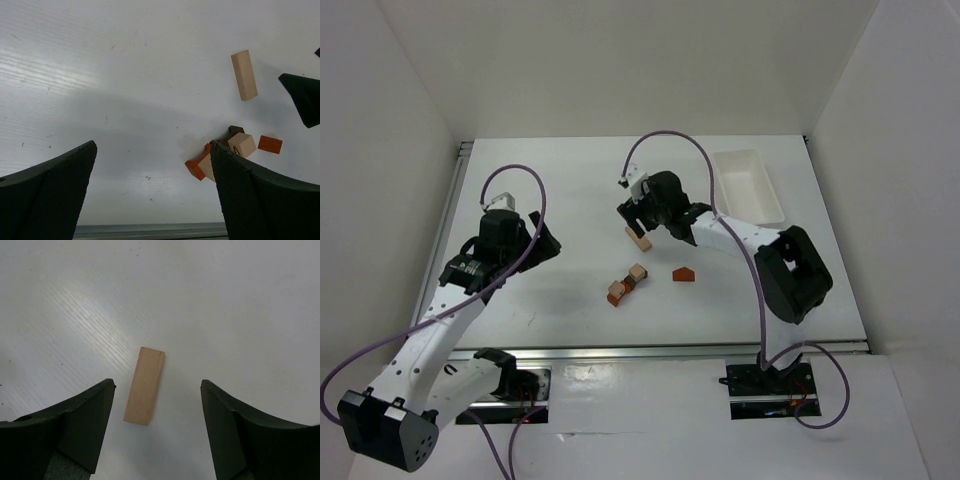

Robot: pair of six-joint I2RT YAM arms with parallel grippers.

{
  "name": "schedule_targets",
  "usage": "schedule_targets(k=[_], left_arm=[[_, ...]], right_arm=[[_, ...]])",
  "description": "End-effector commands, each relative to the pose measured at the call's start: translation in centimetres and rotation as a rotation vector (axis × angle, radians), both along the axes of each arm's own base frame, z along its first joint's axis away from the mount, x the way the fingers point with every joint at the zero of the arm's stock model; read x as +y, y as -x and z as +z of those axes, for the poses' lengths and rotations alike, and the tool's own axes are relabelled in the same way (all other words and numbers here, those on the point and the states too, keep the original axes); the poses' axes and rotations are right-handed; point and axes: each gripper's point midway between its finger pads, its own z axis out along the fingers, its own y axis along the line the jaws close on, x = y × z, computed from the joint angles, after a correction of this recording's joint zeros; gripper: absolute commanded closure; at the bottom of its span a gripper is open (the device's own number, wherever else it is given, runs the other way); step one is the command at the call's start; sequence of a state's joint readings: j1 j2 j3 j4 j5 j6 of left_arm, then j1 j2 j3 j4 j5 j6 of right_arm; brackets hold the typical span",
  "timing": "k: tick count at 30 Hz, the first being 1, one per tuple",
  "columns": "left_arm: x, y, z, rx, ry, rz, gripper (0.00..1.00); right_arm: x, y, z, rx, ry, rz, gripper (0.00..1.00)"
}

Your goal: Build the wood block tower

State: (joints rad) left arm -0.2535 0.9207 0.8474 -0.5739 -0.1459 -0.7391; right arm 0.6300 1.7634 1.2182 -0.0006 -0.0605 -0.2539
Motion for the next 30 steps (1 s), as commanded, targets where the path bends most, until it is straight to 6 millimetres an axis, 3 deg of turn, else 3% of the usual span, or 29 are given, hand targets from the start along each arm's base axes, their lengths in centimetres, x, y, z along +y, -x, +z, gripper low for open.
schedule_targets(k=[1, 4, 12, 20, 22, 24, 28, 30], left_arm=[[0.3, 0.0, 0.9, -0.032, 0.019, 0.034, 0.00], [0.3, 0.0, 0.9, -0.032, 0.019, 0.034, 0.00], [0.3, -0.3, 0.8, -0.031, 0.012, 0.028, 0.00], [0.2, -0.2, 0.1, -0.012, 0.006, 0.015, 0.00], [0.2, -0.2, 0.1, -0.012, 0.006, 0.015, 0.01], [0.2, -0.2, 0.1, -0.012, 0.006, 0.015, 0.01], [0.2, -0.2, 0.1, -0.012, 0.006, 0.015, 0.01], [0.2, -0.2, 0.1, -0.012, 0.006, 0.015, 0.02]], right_arm=[[1.6, -0.7, -1.0, 0.014, -0.009, 0.063, 0.24], [1.2, -1.5, -3.0, 0.076, -0.012, 0.082, 0.27], [1.0, -1.0, -7.8, 0.160, 0.044, 0.094, 0.29], [1.4, -0.5, -9.0, 0.198, 0.042, 0.122, 0.35], [1.5, -0.5, -9.0, 0.203, 0.037, 0.116, 0.46], [1.2, -0.4, -9.7, 0.217, 0.052, 0.108, 0.48], [1.3, -0.5, -9.5, 0.201, 0.066, 0.138, 0.68], [1.4, -0.2, -8.0, 0.151, 0.073, 0.194, 0.73]])
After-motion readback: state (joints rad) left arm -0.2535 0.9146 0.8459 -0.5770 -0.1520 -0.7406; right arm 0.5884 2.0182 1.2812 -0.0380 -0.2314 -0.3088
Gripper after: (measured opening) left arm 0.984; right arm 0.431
